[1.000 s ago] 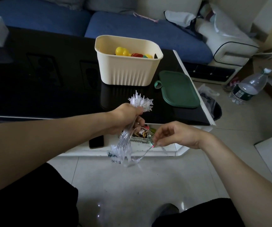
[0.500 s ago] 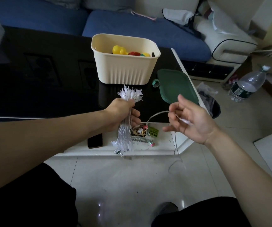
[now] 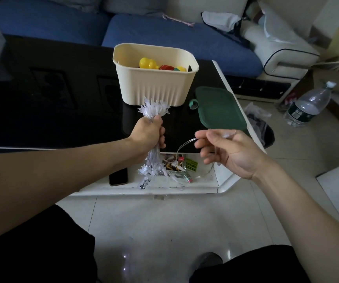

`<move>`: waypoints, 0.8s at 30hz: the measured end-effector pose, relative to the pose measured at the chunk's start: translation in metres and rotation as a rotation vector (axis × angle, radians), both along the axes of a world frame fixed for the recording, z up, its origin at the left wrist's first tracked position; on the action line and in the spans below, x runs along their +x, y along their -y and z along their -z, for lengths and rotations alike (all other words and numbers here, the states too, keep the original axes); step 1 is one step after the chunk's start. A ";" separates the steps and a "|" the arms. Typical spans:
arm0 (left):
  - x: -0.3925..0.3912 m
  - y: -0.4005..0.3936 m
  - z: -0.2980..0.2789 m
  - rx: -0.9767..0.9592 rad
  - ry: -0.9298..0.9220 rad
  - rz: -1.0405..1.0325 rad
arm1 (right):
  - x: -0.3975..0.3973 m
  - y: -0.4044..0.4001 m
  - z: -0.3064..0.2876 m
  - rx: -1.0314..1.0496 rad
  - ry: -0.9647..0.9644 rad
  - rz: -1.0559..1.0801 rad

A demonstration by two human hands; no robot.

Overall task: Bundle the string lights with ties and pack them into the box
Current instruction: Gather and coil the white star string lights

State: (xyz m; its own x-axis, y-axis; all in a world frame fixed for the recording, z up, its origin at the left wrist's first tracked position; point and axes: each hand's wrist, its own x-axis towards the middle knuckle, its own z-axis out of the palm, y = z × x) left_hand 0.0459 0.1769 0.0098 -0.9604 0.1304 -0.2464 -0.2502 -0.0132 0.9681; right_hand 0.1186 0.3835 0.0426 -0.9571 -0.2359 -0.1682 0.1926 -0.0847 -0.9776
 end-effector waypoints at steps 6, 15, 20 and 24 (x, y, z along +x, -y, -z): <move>0.005 -0.003 0.000 -0.009 -0.064 0.033 | 0.001 -0.003 -0.006 -0.205 0.003 -0.134; 0.011 -0.008 -0.004 0.078 -0.018 0.083 | 0.000 0.016 0.010 0.125 0.081 -0.204; 0.015 -0.009 -0.004 0.106 0.040 0.134 | -0.001 0.027 0.014 0.337 -0.050 -0.131; 0.019 -0.009 -0.004 0.059 0.063 0.251 | -0.002 0.036 0.018 0.449 -0.140 0.034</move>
State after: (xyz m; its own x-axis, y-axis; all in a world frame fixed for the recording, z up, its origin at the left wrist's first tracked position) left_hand 0.0652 0.1858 0.0137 -0.8790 0.3786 -0.2897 -0.3127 0.0008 0.9499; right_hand 0.1169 0.3475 0.0243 -0.9839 -0.1370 -0.1150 0.0608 0.3485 -0.9353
